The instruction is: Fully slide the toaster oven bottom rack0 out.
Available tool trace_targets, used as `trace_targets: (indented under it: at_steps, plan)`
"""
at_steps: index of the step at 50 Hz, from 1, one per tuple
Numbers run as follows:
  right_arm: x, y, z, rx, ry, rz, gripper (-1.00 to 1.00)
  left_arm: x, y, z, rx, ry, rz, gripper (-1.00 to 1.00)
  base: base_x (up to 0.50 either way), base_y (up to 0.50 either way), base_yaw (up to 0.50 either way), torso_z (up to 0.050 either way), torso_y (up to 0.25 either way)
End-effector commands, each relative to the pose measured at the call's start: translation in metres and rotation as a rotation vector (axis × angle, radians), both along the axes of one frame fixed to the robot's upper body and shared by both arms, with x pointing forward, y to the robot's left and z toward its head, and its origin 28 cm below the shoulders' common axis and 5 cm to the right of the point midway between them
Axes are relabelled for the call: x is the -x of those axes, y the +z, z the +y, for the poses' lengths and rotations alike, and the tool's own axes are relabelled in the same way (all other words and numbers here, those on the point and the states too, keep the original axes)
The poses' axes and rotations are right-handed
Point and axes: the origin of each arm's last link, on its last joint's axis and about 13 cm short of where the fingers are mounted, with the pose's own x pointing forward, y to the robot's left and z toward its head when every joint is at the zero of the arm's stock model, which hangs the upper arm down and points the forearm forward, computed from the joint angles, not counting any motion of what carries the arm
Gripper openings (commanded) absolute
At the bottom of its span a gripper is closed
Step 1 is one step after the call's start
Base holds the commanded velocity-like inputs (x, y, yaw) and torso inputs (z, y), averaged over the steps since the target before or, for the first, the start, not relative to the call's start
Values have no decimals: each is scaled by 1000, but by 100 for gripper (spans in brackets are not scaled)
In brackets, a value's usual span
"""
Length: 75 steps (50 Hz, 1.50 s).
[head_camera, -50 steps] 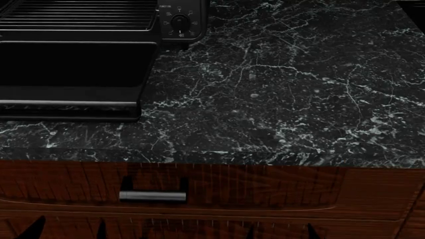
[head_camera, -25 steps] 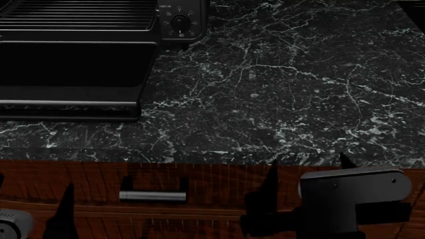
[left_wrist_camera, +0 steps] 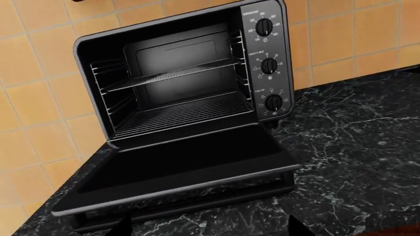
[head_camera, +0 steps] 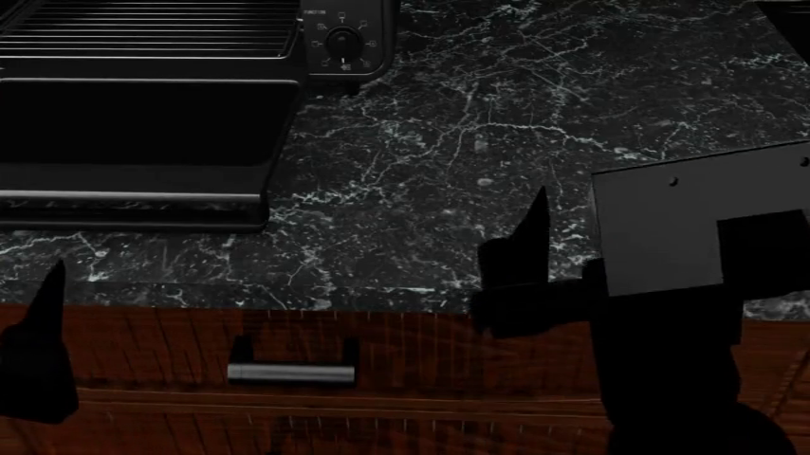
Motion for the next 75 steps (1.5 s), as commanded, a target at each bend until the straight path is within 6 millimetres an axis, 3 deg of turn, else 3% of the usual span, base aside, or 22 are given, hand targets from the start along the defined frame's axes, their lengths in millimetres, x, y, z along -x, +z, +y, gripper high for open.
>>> trace_targets:
  at_steps: [1,7,34,46,65,67,75]
  plan:
    - [0,20,1,-42,3,-26,100,4,24,8,-20,30,-40,100,168,0,0,0,0]
    - [6,26,1,-45,10,-33,100,3,25,6,-14,28,-42,100,486,0,0,0,0]
    - [11,18,3,-52,20,-13,100,8,25,7,-11,28,-55,100,497,56,0,0,1]
    - [15,14,2,-57,21,-16,100,9,27,7,-40,16,-55,100,180,17,0,0,0]
    - [18,11,2,-59,34,-15,100,5,43,24,-443,-38,15,100,0,0,0,0,0]
    - [19,10,2,-58,36,-15,100,3,45,26,-497,-96,81,100,0,0,0,0,0]
    - [21,13,2,-58,46,-21,100,-15,65,29,-630,-135,75,100,0,0,0,0,0]
